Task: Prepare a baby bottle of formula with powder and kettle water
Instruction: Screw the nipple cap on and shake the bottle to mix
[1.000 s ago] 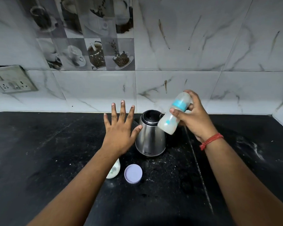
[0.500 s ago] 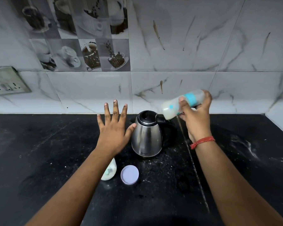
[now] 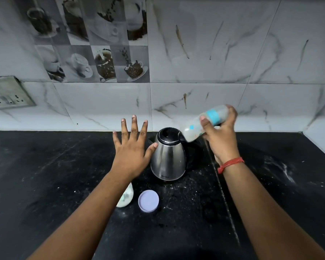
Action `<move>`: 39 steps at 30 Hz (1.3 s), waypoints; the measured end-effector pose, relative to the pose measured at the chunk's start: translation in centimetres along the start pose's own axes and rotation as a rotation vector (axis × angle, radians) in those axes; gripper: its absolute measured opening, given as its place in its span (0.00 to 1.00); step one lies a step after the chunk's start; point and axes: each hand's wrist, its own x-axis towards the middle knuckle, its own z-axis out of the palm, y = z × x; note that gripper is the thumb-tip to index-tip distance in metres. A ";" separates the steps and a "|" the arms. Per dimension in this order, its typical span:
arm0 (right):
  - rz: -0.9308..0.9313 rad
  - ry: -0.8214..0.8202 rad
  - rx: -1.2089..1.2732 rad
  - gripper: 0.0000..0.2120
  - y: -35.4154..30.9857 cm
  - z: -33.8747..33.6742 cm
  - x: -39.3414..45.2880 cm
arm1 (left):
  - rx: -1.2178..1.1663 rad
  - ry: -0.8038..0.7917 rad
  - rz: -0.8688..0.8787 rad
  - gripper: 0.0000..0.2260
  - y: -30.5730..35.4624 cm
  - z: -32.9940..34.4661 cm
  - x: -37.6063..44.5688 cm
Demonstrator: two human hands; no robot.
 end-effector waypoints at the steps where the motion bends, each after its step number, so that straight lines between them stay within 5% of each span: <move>1: 0.028 -0.107 -0.042 0.33 0.0 0.1 -0.1 | 0.008 0.003 0.011 0.36 0.0 0.0 -0.1; 3: 0.045 -0.130 -0.058 0.34 0.5 0.4 -0.3 | 0.017 -0.001 0.019 0.36 0.0 -0.2 -0.1; 5: 0.002 0.050 0.023 0.34 0.9 0.4 -0.1 | 0.004 -0.006 -0.003 0.36 0.1 -0.2 -0.1; 9: 0.060 -0.154 -0.091 0.34 1.2 1.2 -0.7 | 0.030 -0.017 0.012 0.36 0.1 -0.3 -0.2; 12: -0.010 0.125 0.035 0.33 1.4 1.0 -0.5 | 0.002 -0.002 -0.003 0.36 0.1 -0.2 -0.1; 16: 0.044 -0.141 -0.100 0.36 1.0 1.1 -0.6 | 0.016 0.011 0.015 0.36 -0.1 -0.1 -0.3; 19: -0.012 0.071 -0.012 0.34 0.9 0.9 -0.4 | 0.003 0.002 -0.006 0.36 0.1 -0.3 -0.2; 23: 0.052 -0.159 -0.092 0.33 0.8 0.9 -0.4 | 0.001 0.008 0.014 0.36 0.2 -0.5 -0.3; 26: -0.030 0.078 0.004 0.33 0.9 0.7 -0.5 | 0.001 0.002 -0.003 0.35 0.2 -0.4 -0.2; 30: 0.058 -0.149 -0.071 0.33 1.0 0.8 -0.6 | -0.002 0.009 0.013 0.36 0.3 -0.4 -0.3; 33: -0.004 0.057 0.022 0.31 0.9 0.5 -0.5 | -0.017 -0.003 -0.003 0.36 0.5 -0.5 -0.2; 37: 0.053 -0.212 -0.102 0.31 0.8 0.3 -0.5 | 0.002 -0.007 0.016 0.35 0.5 -0.6 -0.3; 39: 0.010 -0.065 -0.050 0.31 0.7 0.2 -0.6 | -0.011 -0.004 0.006 0.36 0.5 -0.6 -0.1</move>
